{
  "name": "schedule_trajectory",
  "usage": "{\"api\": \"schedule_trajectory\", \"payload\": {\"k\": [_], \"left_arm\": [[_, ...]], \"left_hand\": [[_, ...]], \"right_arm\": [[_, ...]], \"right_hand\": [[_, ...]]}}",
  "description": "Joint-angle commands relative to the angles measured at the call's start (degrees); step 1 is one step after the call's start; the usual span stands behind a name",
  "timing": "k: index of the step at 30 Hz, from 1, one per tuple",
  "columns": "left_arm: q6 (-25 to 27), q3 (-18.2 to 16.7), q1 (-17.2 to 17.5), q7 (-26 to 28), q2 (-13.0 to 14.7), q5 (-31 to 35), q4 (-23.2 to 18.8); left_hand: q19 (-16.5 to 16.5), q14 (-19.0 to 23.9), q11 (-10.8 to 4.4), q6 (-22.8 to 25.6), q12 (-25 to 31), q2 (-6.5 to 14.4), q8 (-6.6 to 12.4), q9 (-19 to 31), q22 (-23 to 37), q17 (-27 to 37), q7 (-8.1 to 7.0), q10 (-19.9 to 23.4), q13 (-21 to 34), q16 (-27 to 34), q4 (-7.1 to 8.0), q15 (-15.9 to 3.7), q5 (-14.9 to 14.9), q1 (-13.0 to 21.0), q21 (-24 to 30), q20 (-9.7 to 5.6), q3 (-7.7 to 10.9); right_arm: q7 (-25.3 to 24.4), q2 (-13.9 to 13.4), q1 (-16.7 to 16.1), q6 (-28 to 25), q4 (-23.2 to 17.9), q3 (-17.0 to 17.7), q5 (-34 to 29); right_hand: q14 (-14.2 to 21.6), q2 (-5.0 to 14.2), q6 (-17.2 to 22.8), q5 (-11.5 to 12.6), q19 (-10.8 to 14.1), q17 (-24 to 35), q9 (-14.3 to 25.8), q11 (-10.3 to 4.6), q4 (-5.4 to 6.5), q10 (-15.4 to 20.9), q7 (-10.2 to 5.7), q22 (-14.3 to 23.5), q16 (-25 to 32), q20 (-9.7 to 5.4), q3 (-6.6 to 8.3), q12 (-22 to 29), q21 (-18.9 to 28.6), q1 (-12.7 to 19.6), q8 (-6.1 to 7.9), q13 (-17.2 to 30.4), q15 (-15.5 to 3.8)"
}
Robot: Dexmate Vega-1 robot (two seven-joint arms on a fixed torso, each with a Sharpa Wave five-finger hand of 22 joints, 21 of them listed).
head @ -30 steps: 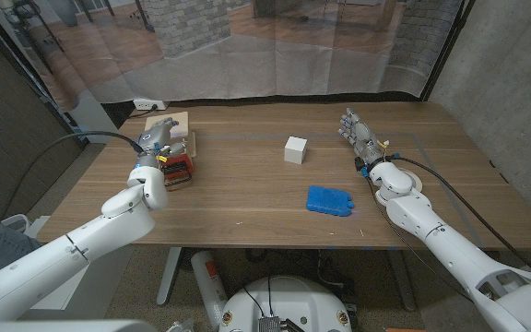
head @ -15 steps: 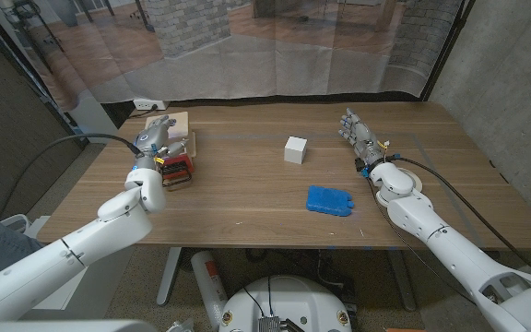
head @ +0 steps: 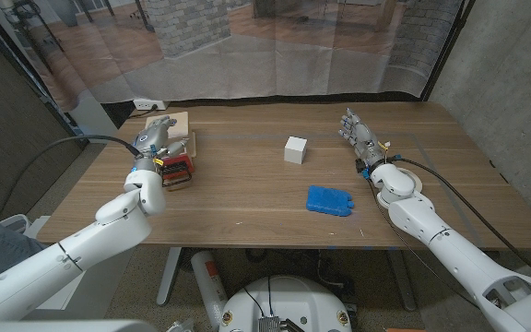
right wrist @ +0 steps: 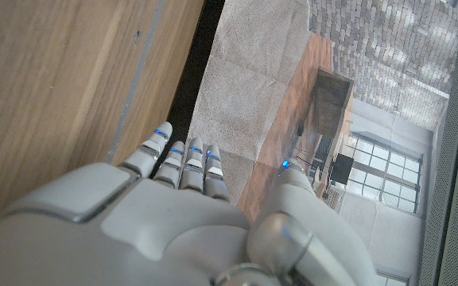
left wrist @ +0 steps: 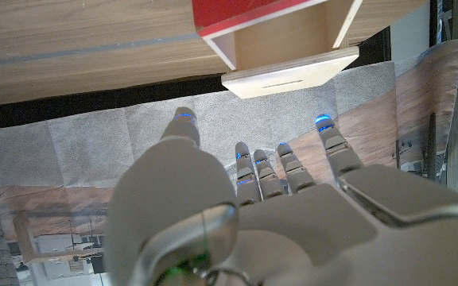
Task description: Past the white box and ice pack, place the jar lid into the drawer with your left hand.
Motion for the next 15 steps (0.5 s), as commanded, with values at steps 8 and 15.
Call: {"api": "schedule_trajectory", "payload": {"k": [8,15], "left_arm": [[-0.8,-3.3,3.0,2.5,-0.6,0.6,-3.3],[-0.2,-2.9,3.1,2.4,-0.9,1.3,-3.4]], "left_hand": [[1.5,2.0,-0.7,1.9,1.1,1.7,0.62,-0.1,0.3,0.2,-1.07,2.9,0.1,0.7,1.29,-0.49,0.6,-1.1,0.9,0.2,0.37],[1.4,2.0,-0.86,1.9,1.0,1.9,0.57,-0.1,0.3,0.2,-1.18,2.9,0.1,0.6,1.57,-0.46,0.6,-1.5,0.9,0.25,0.27]], "right_arm": [[-0.8,-0.4,-0.8,-0.6,-2.1,0.2,0.1],[-0.5,-0.5,-0.7,-0.4,-1.8,-0.1,-0.4]], "right_hand": [[0.3,0.13,0.5,-0.1,-0.3,0.2,0.3,0.22,-0.24,0.4,-0.2,0.2,0.0,-0.14,0.22,0.2,-0.1,0.3,0.13,0.3,0.16],[0.3,0.16,0.5,-0.1,-0.4,0.2,0.3,0.27,-0.24,0.4,-0.18,0.2,0.0,-0.22,0.21,0.2,-0.1,0.3,0.13,0.3,0.06]]}}
